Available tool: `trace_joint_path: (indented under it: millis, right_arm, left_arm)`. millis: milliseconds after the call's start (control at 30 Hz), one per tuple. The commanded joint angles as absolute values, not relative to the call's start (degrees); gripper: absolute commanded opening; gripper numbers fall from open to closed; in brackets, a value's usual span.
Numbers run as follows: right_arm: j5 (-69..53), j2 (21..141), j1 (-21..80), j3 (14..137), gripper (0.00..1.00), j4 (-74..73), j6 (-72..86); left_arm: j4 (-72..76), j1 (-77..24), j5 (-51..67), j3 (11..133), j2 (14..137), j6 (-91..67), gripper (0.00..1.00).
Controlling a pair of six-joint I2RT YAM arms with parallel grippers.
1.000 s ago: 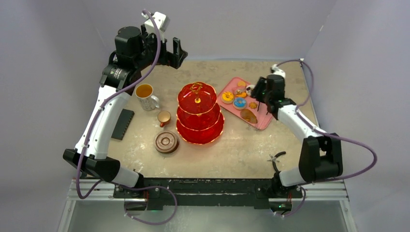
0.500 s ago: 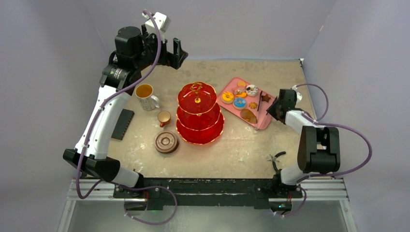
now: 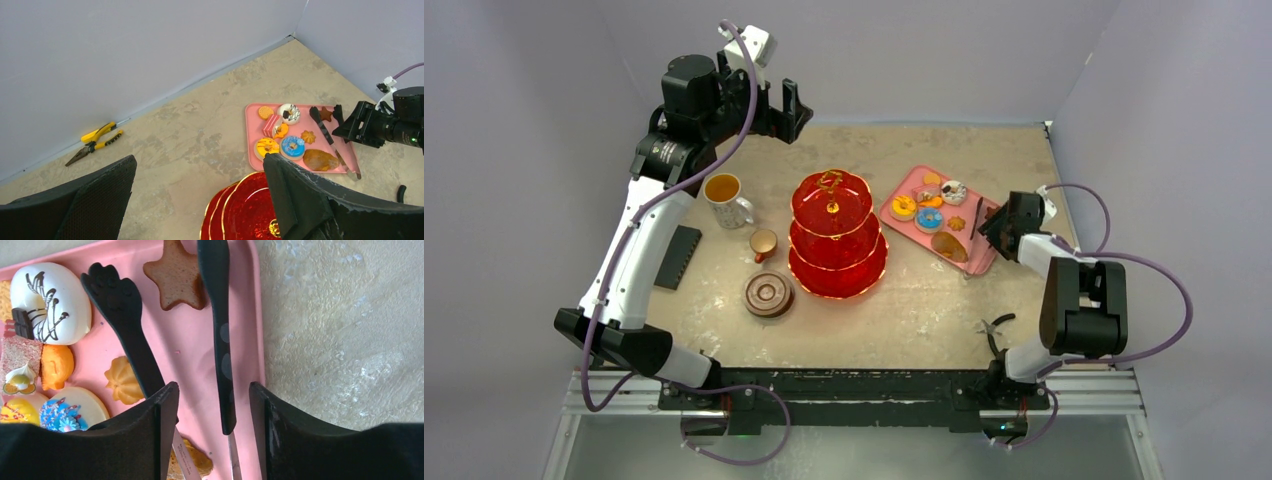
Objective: Serve the afternoon tea
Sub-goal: Adjust the tray at the center of the board.
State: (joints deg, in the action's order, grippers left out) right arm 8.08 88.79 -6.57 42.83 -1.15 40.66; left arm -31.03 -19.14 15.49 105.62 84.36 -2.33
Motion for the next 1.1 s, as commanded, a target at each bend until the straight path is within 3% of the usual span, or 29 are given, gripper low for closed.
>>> trace_joint_path:
  millis: [0, 233, 533, 1067]
  right_arm:
    - [8.5, 85.4, -6.9, 43.9, 0.6, 0.5, 36.2]
    - [11.5, 78.5, -8.1, 42.8, 0.66, -2.1, 38.5]
    - [7.4, 81.5, -17.4, 39.6, 0.51, -3.3, 42.2]
    - [1.1, 86.2, -17.3, 36.1, 0.44, 5.0, 39.3]
  left_arm:
    - [-30.3, -18.8, 16.3, 106.2, 83.3, -1.5, 0.99]
    - [-30.5, -18.8, 16.5, 105.9, 83.5, -1.5, 0.99]
    - [-30.6, -18.8, 16.3, 105.5, 83.0, -0.9, 0.99]
    - [-30.4, -18.8, 16.2, 104.7, 83.1, -0.6, 0.99]
